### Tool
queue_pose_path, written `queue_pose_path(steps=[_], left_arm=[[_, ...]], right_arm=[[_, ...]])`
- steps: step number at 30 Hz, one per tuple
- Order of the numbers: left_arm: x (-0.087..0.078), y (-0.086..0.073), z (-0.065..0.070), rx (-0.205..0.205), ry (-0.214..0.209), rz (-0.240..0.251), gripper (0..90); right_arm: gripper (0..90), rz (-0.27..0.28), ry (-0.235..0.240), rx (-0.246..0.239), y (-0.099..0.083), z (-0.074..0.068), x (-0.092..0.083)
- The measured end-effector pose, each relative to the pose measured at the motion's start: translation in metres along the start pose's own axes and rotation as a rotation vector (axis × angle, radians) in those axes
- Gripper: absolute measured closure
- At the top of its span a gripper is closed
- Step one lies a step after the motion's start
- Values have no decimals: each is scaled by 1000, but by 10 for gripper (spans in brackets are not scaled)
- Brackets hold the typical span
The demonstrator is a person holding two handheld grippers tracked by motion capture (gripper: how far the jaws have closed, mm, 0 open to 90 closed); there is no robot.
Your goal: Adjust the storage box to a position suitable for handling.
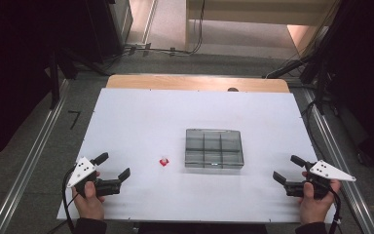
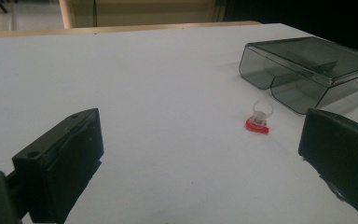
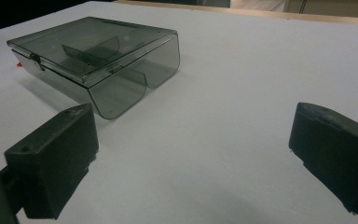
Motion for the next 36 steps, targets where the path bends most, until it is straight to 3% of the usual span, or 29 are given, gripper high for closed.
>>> queue_pose_path(steps=[10, 13, 19, 36], left_arm=[[3, 0, 2, 13, 6, -22, 0], [3, 0, 4, 19, 22, -24, 0], [3, 0, 3, 15, 14, -24, 0], [3, -1, 4, 15, -3, -30, 0]], right_arm=[[0, -21, -2, -40, 3, -7, 1], [0, -17, 1, -31, 4, -7, 0], [0, -20, 3, -38, 7, -9, 0], [0, -51, 73, -97, 36, -30, 9]])
Point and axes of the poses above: each handheld gripper's, and its own axes: x roughly forward along the jaws, y roughly out of its top, z roughly to its right, the point moved 1 cm from there along x, roughly forward along the jaws, and after that the axes turned 4 degrees about z, right-handed, at the moved point
